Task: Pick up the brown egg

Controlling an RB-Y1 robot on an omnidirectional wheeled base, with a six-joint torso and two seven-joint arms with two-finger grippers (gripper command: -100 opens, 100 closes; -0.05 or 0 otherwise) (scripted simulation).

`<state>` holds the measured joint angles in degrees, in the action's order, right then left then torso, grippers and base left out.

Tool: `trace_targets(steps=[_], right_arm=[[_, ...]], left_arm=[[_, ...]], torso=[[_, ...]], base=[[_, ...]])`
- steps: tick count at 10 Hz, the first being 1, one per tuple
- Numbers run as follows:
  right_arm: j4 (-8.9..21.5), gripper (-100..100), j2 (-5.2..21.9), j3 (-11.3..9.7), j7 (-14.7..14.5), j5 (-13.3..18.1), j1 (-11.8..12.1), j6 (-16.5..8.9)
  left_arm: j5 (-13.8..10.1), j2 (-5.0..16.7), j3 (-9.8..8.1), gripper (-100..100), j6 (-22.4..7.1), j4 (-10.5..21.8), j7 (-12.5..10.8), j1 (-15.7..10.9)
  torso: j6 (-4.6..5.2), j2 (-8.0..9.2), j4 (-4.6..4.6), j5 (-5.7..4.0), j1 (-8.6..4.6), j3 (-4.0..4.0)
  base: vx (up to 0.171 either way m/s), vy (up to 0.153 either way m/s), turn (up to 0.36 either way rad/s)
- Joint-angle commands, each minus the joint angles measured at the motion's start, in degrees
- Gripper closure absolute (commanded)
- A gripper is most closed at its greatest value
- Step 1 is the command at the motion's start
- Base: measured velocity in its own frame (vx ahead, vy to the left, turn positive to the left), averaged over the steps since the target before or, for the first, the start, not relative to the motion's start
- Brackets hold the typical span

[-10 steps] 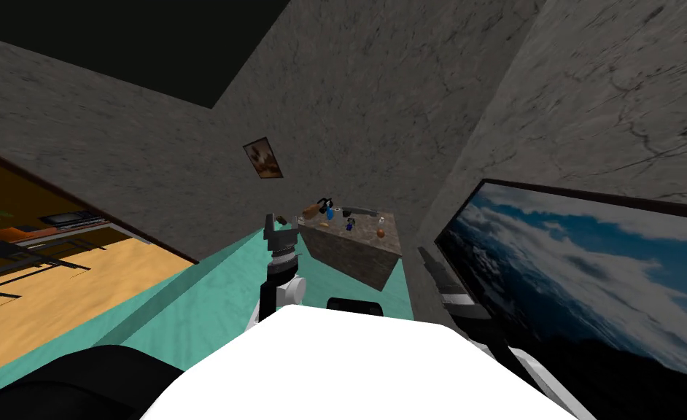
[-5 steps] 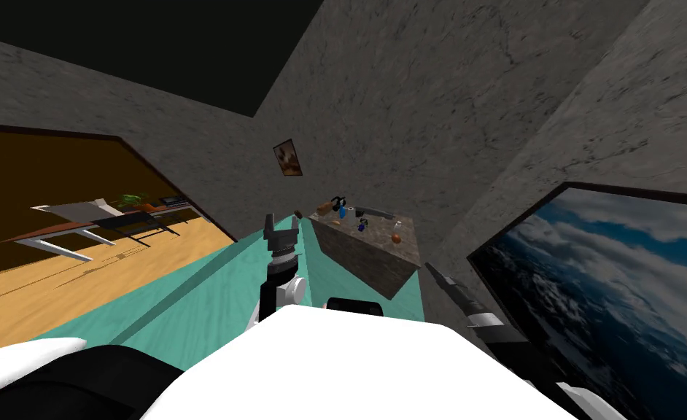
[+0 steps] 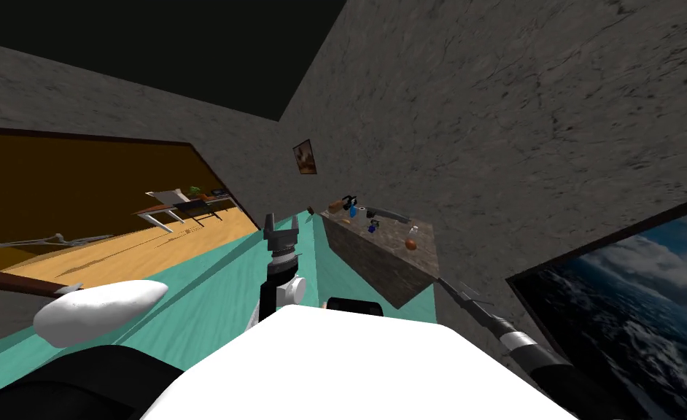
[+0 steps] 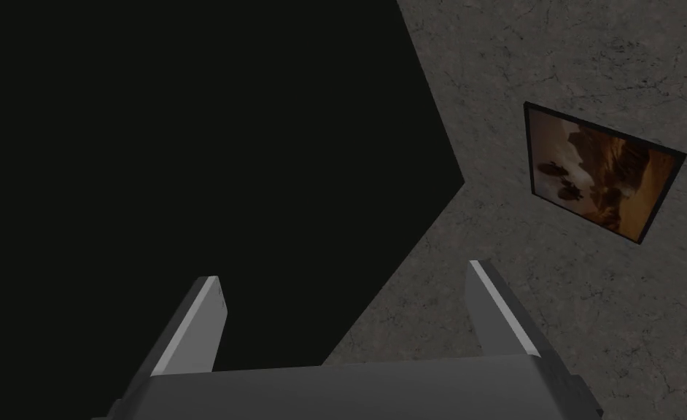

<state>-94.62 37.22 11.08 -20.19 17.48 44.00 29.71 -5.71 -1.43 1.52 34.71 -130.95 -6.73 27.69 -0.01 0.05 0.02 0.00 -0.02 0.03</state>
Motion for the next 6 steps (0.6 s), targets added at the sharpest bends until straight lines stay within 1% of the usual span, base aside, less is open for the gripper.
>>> trace_targets(steps=[1, 2, 3, 4, 6], right_arm=[[1.20, -100, 1.75, 0.47, -0.84, 1.13, 0.91, -0.24], [3.58, -100, 3.95, 1.19, -2.44, 3.39, 2.11, -0.44], [5.47, -100, 5.68, 1.86, -4.09, 5.10, 3.33, -0.60], [5.90, -100, 6.64, 1.86, -4.09, 5.69, 3.33, -0.60], [10.02, -100, 10.55, 3.13, -7.51, 9.50, 5.81, -0.83]], left_arm=[[0.00, 0.00, 0.00, 0, 0.00, 0.00, 0.00, 0.00], [0.00, 0.00, -0.01, 0, 0.00, 0.00, 0.00, 0.01], [0.00, 0.00, 0.00, 0, 0.00, 0.00, 0.00, 0.00], [0.00, 0.00, 0.00, 0, 0.00, 0.00, 0.00, 0.00], [0.00, 0.00, 0.00, 0, 0.00, 0.00, 0.00, 0.00]], torso=[[0.00, 0.00, 0.00, 0.00, 0.00, 0.00], [0.07, -0.01, 0.00, -0.01, 0.00, 0.00], [0.03, 0.02, 0.00, 0.01, 0.00, 0.01], [0.01, 0.04, 0.01, 0.00, -0.02, 0.02], [0.01, 0.04, 0.01, 0.00, -0.04, 0.02]], base=[[-0.014, -0.004, 0.148], [-0.023, -0.001, 0.254], [-0.035, -0.005, 0.405], [-0.030, -0.014, 0.250], [-0.036, -0.009, 0.384]])
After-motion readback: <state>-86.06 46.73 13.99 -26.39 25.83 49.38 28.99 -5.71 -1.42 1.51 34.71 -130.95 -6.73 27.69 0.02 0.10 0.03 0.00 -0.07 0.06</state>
